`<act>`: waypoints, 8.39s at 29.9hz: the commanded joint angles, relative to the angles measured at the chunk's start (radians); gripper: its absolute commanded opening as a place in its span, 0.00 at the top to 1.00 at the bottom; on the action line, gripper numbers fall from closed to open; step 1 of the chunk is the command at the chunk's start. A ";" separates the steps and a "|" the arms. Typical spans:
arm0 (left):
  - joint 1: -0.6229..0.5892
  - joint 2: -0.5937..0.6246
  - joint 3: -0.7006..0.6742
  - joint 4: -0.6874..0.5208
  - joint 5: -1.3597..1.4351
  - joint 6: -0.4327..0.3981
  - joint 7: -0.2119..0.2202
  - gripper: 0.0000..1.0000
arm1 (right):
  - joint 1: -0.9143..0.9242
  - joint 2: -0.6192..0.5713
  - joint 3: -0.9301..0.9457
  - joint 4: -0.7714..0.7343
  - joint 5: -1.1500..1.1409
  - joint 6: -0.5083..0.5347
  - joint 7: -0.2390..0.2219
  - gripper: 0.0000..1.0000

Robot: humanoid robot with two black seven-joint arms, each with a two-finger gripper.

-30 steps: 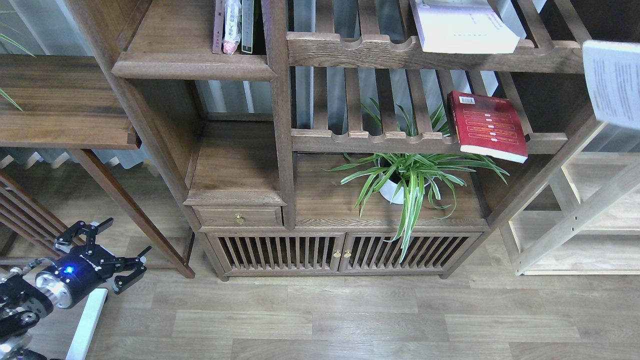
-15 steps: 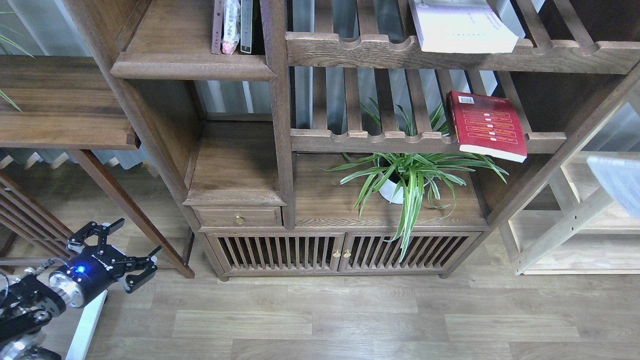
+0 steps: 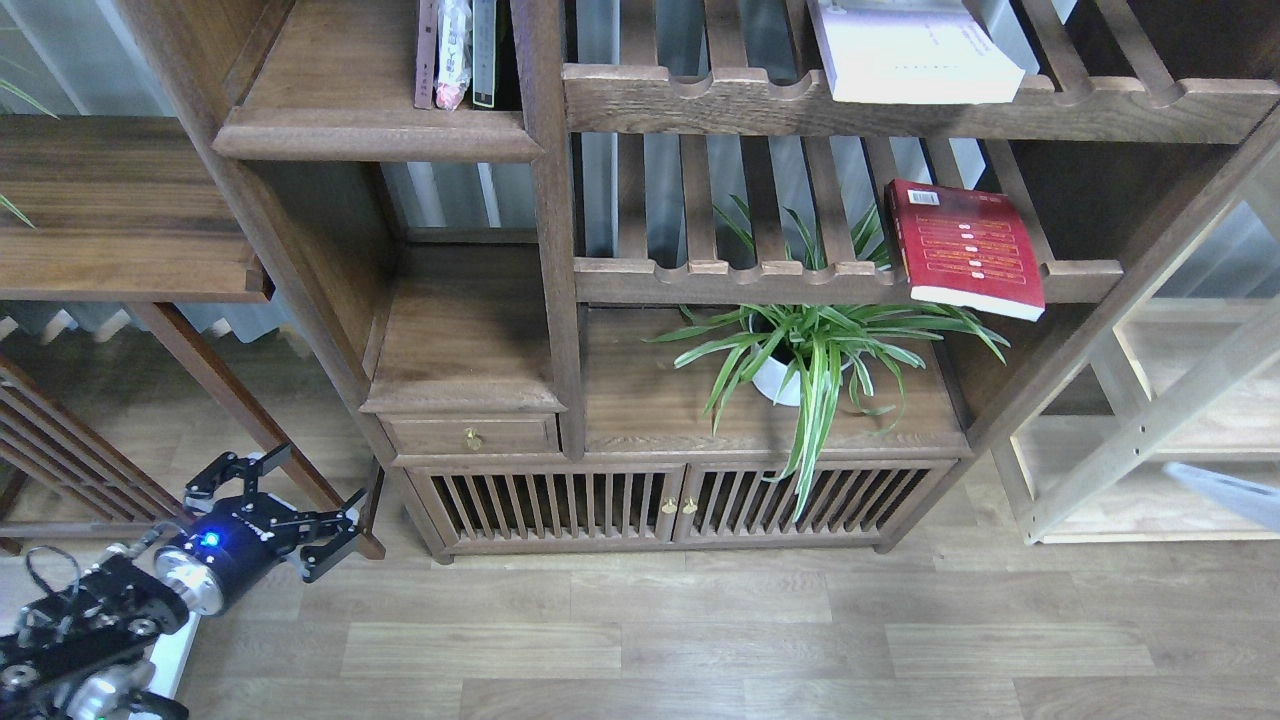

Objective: Organize books on shelf

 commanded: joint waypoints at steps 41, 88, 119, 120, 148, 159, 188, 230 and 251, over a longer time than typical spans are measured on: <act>-0.334 -0.518 0.396 0.272 0.218 -0.144 0.095 0.00 | -0.208 0.714 0.123 -0.132 0.024 -0.104 0.000 0.98; -0.399 -0.539 0.422 0.283 0.221 -0.201 0.118 0.00 | 0.091 1.089 0.042 -0.056 0.121 -0.104 0.000 0.97; -0.428 -0.539 0.425 0.283 0.211 -0.210 0.151 1.00 | 0.130 1.101 0.001 -0.057 0.135 -0.104 0.000 0.97; -0.428 -0.539 0.424 0.283 0.211 -0.210 0.154 1.00 | 0.130 1.101 0.001 -0.057 0.135 -0.104 0.000 0.95; -0.413 -0.539 0.303 0.177 0.120 -0.209 0.265 1.00 | -0.310 0.690 0.288 -0.250 0.213 -0.104 0.000 0.00; -0.414 -0.317 0.123 -0.102 0.120 -0.187 0.265 1.00 | -0.471 0.596 0.295 -0.333 0.299 -0.104 0.000 0.00; -0.414 0.552 -0.279 -0.616 -0.104 -0.465 0.274 1.00 | -0.622 0.753 0.300 -0.617 0.456 -0.104 0.000 0.00; -0.564 0.331 -0.388 -0.427 -0.233 -0.055 0.435 1.00 | -0.696 0.793 0.298 -0.665 0.445 -0.104 0.000 0.00; -0.747 -0.003 -0.290 -0.191 -0.233 0.228 0.495 1.00 | -0.745 0.796 0.301 -0.648 0.445 -0.104 0.000 0.00</act>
